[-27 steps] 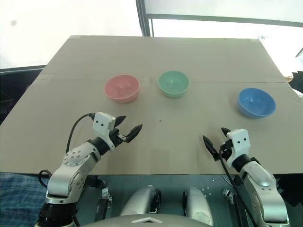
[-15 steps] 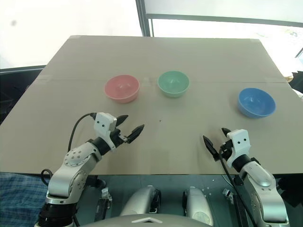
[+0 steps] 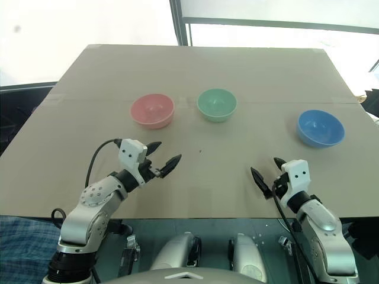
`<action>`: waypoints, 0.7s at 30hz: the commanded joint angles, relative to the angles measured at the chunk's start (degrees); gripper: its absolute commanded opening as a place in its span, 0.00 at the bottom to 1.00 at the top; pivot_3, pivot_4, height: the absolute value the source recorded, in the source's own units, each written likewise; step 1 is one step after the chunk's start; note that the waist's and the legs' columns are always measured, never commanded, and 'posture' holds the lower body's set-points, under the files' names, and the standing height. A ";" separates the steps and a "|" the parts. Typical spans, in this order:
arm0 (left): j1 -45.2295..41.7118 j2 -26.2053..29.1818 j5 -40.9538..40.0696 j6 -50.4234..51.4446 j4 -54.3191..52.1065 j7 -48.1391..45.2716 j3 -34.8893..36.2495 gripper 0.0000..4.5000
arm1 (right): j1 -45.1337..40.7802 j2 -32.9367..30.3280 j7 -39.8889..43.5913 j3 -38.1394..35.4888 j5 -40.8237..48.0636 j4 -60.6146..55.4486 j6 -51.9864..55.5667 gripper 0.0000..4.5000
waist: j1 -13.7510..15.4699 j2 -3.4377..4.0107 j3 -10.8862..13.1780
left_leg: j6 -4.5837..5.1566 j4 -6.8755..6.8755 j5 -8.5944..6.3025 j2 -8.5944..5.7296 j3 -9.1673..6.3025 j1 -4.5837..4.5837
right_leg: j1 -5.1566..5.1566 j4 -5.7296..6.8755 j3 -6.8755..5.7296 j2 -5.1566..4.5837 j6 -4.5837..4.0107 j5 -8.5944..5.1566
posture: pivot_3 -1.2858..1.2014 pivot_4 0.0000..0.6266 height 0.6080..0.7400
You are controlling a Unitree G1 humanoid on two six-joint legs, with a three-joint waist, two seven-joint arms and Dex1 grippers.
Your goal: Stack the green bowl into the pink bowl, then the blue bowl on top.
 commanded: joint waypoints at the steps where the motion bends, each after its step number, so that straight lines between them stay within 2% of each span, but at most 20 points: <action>1: -1.97 0.49 1.40 -0.33 0.42 0.82 -0.46 1.00 | -1.36 -1.11 3.23 -0.41 5.35 -5.94 0.48 0.98 | -0.01 0.00 0.00 | 0.00 0.00 0.00 0.00 0.00 0.00 | 0.00 0.00 0.00 0.00 0.00 0.00 | 0.52 0.24 1.00; 9: -10.87 0.50 2.07 5.46 2.32 2.52 -1.14 1.00 | -5.10 -5.95 7.43 0.14 13.97 -12.61 5.77 0.98 | 0.04 -0.03 0.00 | 0.02 0.10 0.00 0.00 -0.05 -0.02 | 0.02 0.01 -0.06 0.02 0.02 0.01 | 0.52 0.24 1.00; 16: -20.93 4.40 8.72 9.89 6.79 3.70 -4.86 1.00 | -8.37 -8.07 5.34 0.78 15.52 -14.53 9.20 0.98 | 0.03 -0.04 0.00 | 0.04 0.14 -0.01 -0.01 -0.06 -0.02 | 0.06 0.06 -0.06 0.08 0.02 0.01 | 0.52 0.24 1.00; 21: -23.03 6.03 11.35 11.26 8.60 4.03 -5.66 1.00 | -8.15 -7.59 3.48 1.15 15.26 -14.56 9.65 0.98 | -0.03 -0.05 0.01 | -0.14 0.14 0.10 -0.01 -0.05 -0.04 | 0.06 0.03 -0.05 0.09 0.03 0.01 | 0.52 0.24 1.00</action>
